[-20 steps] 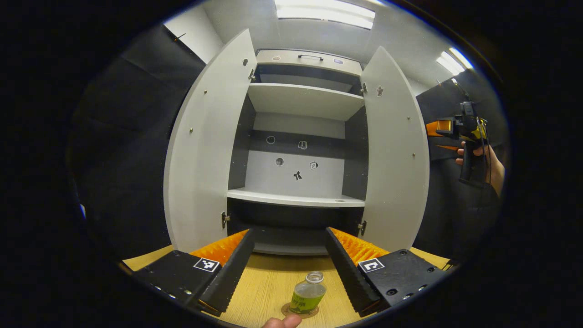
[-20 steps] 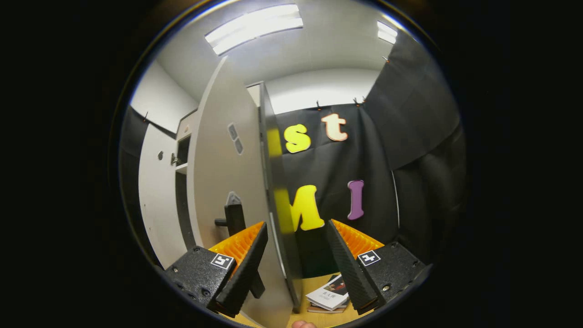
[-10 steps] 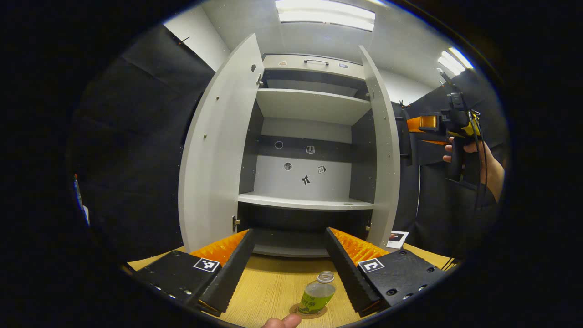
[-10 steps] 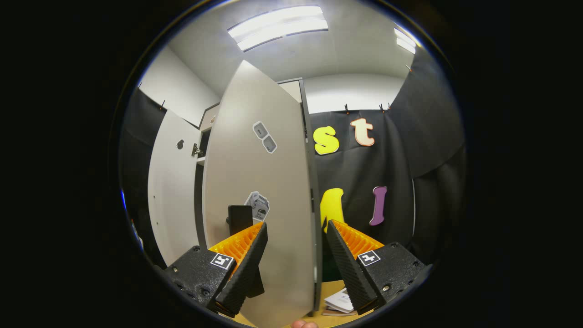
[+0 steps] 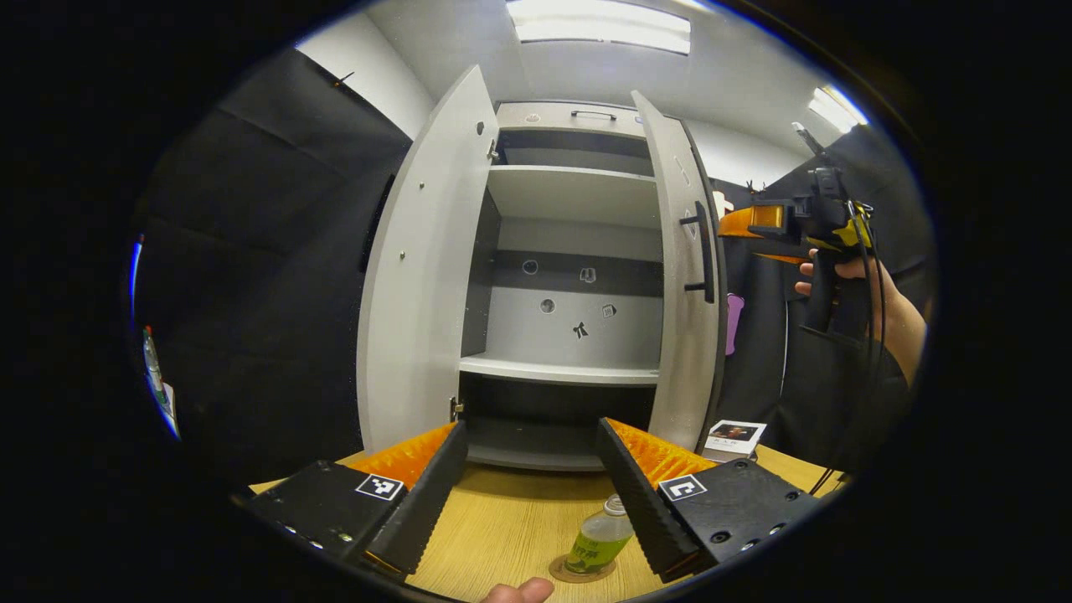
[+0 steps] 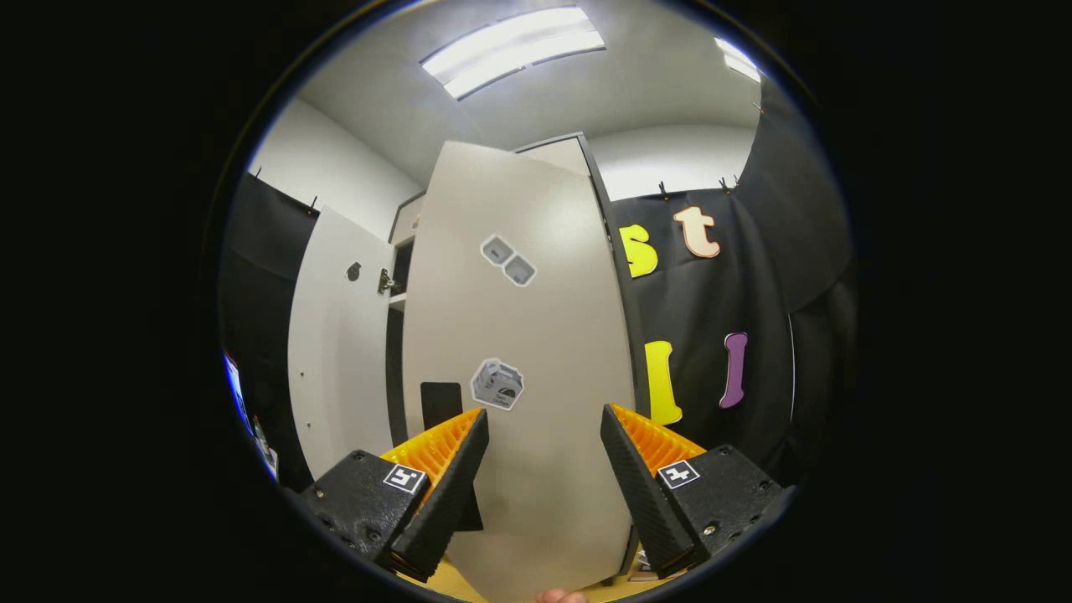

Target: Grasp the bottle in the cabinet with the left hand and place it on the coaster, then close the right door with the right hand and the left door with the left hand.

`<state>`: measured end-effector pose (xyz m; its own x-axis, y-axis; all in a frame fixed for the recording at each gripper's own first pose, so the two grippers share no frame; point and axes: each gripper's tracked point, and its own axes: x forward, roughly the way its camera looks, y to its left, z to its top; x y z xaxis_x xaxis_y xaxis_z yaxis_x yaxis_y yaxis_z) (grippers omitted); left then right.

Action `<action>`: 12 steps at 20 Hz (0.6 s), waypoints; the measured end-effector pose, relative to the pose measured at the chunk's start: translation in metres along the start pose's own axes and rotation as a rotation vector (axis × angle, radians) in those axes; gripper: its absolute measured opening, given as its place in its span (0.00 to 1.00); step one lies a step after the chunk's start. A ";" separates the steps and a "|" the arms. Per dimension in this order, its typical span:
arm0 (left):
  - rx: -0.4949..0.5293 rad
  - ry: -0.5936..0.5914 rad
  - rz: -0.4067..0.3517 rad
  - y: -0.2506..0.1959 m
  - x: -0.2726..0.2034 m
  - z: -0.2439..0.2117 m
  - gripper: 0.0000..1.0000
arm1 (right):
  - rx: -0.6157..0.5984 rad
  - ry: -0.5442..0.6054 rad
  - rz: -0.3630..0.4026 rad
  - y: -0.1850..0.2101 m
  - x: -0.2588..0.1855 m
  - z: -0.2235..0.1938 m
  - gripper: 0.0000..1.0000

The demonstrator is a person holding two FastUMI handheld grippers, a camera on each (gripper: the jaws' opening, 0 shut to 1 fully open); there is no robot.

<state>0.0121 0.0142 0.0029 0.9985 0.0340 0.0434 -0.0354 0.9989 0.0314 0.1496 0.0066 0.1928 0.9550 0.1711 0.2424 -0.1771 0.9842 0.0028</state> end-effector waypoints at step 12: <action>0.004 0.029 -0.044 -0.016 -0.001 -0.007 0.95 | -0.185 -0.016 -0.094 0.007 -0.084 -0.018 0.83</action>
<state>0.0118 -0.0016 -0.0049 0.9999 -0.0092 0.0125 0.0087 0.9993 0.0365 0.0730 -0.0003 0.1550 0.9611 0.0787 0.2647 -0.0392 0.9877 -0.1515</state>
